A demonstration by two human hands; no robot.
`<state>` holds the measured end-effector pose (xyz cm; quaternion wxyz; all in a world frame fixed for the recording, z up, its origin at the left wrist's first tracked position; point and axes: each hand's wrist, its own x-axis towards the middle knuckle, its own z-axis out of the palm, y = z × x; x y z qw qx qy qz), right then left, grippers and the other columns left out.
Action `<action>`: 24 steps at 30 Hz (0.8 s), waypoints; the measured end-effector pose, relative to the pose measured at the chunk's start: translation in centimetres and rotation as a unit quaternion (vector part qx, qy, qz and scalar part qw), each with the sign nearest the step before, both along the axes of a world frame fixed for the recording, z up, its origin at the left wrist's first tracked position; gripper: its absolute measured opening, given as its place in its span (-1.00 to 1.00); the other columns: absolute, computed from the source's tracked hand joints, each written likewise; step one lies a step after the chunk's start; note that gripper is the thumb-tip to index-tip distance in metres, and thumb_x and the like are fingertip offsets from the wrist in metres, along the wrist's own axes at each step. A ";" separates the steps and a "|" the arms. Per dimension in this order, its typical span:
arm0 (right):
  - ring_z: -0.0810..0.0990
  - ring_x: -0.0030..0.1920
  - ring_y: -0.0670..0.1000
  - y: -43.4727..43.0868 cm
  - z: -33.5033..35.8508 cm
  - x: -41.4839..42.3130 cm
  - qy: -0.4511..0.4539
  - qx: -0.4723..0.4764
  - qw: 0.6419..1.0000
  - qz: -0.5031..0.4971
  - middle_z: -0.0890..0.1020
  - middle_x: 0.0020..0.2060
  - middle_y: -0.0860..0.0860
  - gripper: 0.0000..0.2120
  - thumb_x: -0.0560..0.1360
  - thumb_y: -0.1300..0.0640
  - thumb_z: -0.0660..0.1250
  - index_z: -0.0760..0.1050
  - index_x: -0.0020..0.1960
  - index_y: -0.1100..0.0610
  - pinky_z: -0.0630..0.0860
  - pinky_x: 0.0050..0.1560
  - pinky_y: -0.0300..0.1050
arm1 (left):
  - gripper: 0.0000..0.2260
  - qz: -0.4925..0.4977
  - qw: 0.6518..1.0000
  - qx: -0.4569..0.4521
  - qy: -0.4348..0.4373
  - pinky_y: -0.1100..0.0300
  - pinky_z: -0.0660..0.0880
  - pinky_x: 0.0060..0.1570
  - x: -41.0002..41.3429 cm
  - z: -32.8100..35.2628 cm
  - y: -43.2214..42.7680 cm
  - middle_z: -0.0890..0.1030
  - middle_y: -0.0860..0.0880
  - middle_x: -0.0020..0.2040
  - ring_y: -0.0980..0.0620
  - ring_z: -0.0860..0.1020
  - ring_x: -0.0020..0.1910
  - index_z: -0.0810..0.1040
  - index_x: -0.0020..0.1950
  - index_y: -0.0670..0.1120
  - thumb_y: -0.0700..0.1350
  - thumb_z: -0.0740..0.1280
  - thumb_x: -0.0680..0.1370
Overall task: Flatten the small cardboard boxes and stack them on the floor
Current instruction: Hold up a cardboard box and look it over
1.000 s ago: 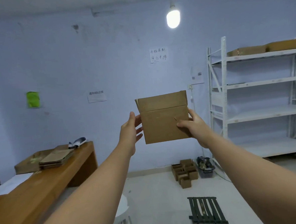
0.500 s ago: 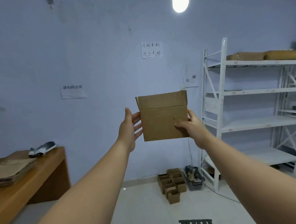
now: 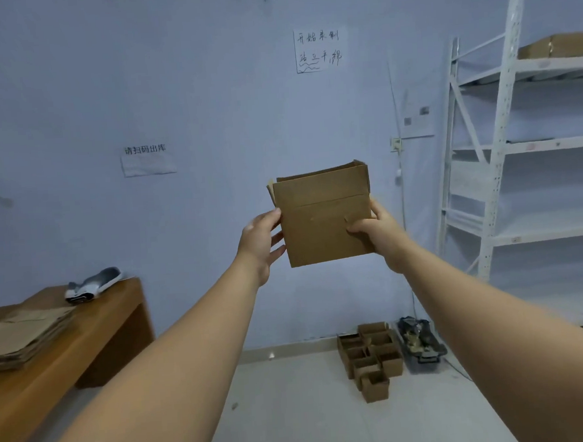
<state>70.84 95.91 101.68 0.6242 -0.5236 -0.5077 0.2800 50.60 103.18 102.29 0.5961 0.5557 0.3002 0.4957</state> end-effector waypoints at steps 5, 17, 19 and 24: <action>0.69 -0.12 -0.08 8.8 -0.2 6.6 0.007 0.008 1.000 0.024 0.70 -0.13 -0.16 -0.55 0.45 0.28 0.29 0.49 0.05 -0.30 0.59 -0.16 -0.17 | -0.80 0.025 1.000 0.002 0.017 0.00 0.47 0.15 6.5 0.5 8.0 0.58 -0.01 0.13 -0.06 0.52 0.18 0.53 0.18 -0.01 -0.03 0.22 0.60; 0.62 0.02 -0.09 24.9 -2.6 19.6 0.067 0.015 0.998 0.002 0.67 -0.05 -0.15 -0.69 0.49 0.22 0.33 0.48 0.09 -0.17 0.53 0.06 -0.11 | -0.65 -0.050 0.997 -0.018 0.060 -0.06 0.41 0.23 21.1 -1.1 22.9 0.50 0.16 0.06 0.09 0.47 0.12 0.28 0.31 0.21 -0.01 0.27 0.57; 0.61 -0.04 -0.11 27.1 -3.0 21.4 0.081 0.012 0.997 -0.003 0.67 -0.11 -0.20 -0.77 0.51 0.12 0.32 0.48 0.11 -0.15 0.52 -0.04 -0.20 | -0.72 -0.048 0.997 -0.026 0.049 -0.02 0.41 0.20 23.3 -1.5 25.3 0.50 0.19 0.06 0.11 0.47 0.12 0.32 0.30 0.21 0.11 0.22 0.59; 0.50 0.25 -0.05 32.9 -3.5 26.0 0.130 -0.035 0.990 -0.039 0.51 0.30 -0.12 -0.47 0.48 -0.33 0.20 0.37 0.39 -0.16 0.38 0.36 0.05 | -0.52 -0.065 0.996 -0.055 0.016 -0.10 0.35 0.29 28.9 -3.0 32.7 0.49 0.04 0.23 0.00 0.45 0.22 0.34 0.35 0.18 0.35 -0.03 0.54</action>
